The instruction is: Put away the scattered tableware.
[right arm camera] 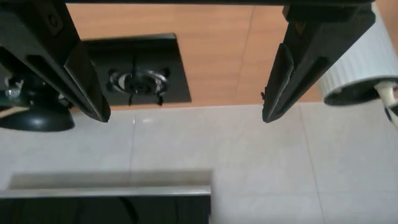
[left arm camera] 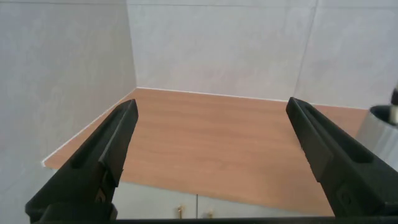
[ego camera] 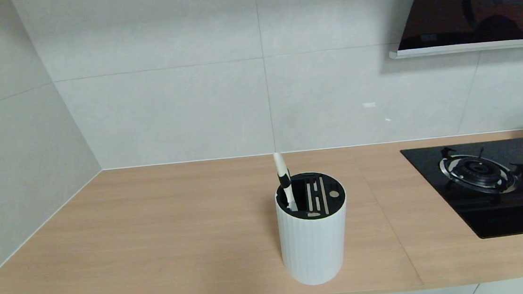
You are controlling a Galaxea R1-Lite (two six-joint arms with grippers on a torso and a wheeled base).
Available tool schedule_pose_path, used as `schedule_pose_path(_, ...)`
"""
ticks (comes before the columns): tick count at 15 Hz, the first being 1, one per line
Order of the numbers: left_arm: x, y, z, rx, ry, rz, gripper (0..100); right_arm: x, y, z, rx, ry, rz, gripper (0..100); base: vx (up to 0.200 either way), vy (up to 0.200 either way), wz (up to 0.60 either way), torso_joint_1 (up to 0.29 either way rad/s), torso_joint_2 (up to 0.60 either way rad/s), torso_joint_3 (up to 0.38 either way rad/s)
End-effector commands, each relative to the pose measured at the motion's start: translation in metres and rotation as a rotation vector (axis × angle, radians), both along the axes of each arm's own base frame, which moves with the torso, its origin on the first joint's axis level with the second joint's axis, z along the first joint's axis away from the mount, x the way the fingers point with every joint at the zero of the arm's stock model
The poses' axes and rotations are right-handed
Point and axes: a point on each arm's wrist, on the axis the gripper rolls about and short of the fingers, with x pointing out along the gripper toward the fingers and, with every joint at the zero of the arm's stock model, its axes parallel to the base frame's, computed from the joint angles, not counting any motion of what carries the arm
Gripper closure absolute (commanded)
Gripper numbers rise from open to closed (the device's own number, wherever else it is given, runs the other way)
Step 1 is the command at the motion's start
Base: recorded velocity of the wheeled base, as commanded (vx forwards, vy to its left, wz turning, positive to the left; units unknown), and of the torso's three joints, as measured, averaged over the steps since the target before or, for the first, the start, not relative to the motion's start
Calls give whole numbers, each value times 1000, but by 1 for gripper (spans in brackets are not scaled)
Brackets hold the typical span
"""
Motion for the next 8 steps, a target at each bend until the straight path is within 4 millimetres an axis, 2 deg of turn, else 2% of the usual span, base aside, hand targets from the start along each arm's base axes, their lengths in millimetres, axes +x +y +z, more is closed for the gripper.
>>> schedule_pose_path(1, 12, -2, -40, 6, 90, -1, 0, 8, 0, -26, 12, 51, 5, 0, 0, 0, 0, 0, 0, 0)
schedule_pose_path(2, 15, -2, -48, 3, 113, -5, 0, 10, 1, -30, 9, 63, 14, 0, 0, 0, 0, 0, 0, 0)
schedule_pose_path(3, 23, -2, -68, 1, 155, -13, 0, 16, 2, -46, 3, 109, 51, 0, 0, 0, 0, 0, 0, 0)
schedule_pose_path(8, 24, -4, -71, -13, 175, -110, 0, 17, 5, -58, 16, 231, 202, 0, 0, 0, 0, 0, 0, 0)
